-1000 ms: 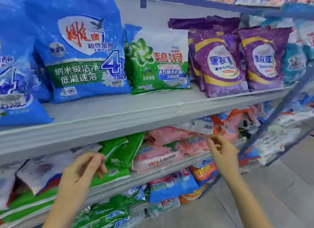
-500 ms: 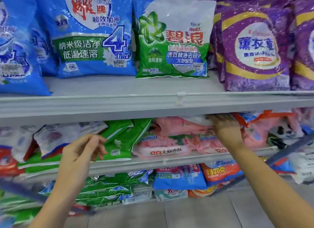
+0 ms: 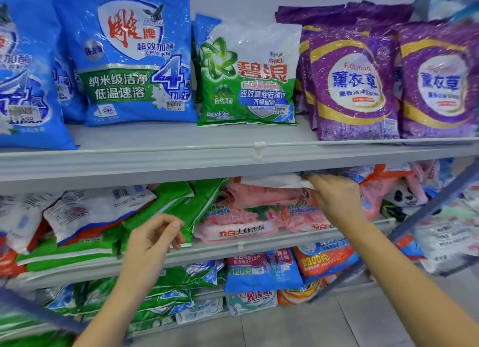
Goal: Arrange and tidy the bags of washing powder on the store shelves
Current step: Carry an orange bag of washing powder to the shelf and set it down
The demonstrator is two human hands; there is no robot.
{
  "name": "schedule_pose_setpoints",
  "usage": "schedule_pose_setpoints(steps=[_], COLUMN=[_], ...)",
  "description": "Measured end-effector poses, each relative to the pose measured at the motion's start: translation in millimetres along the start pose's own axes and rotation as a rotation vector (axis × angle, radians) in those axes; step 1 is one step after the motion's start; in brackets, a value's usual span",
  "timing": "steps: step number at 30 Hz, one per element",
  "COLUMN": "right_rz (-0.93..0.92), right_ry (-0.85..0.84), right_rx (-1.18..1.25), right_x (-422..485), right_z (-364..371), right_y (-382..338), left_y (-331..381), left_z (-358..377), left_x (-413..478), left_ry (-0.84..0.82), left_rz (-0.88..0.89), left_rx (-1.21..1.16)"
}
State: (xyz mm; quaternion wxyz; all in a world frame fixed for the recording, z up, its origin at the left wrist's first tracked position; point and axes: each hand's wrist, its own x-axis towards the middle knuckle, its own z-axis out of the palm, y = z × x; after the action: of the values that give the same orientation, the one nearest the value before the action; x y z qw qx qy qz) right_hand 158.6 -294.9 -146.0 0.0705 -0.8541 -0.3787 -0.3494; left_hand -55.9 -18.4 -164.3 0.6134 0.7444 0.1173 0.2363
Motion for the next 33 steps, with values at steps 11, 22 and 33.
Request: schedule_pose_setpoints(steps=[11,22,33], right_rz=[0.128,0.243,0.01], right_ry=[0.094,-0.056,-0.221], right_rx=[0.119,0.616,0.569], right_x=[21,47,105], right_z=[-69,-129,-207], right_y=[-39,-56,-66], left_y=[-28,-6,59], left_z=[51,69,23], left_x=[-4,3,-3], left_ry=[-0.343,-0.425,-0.276], left_rz=[-0.172,-0.133,-0.005], left_rx=[0.198,0.096,-0.389])
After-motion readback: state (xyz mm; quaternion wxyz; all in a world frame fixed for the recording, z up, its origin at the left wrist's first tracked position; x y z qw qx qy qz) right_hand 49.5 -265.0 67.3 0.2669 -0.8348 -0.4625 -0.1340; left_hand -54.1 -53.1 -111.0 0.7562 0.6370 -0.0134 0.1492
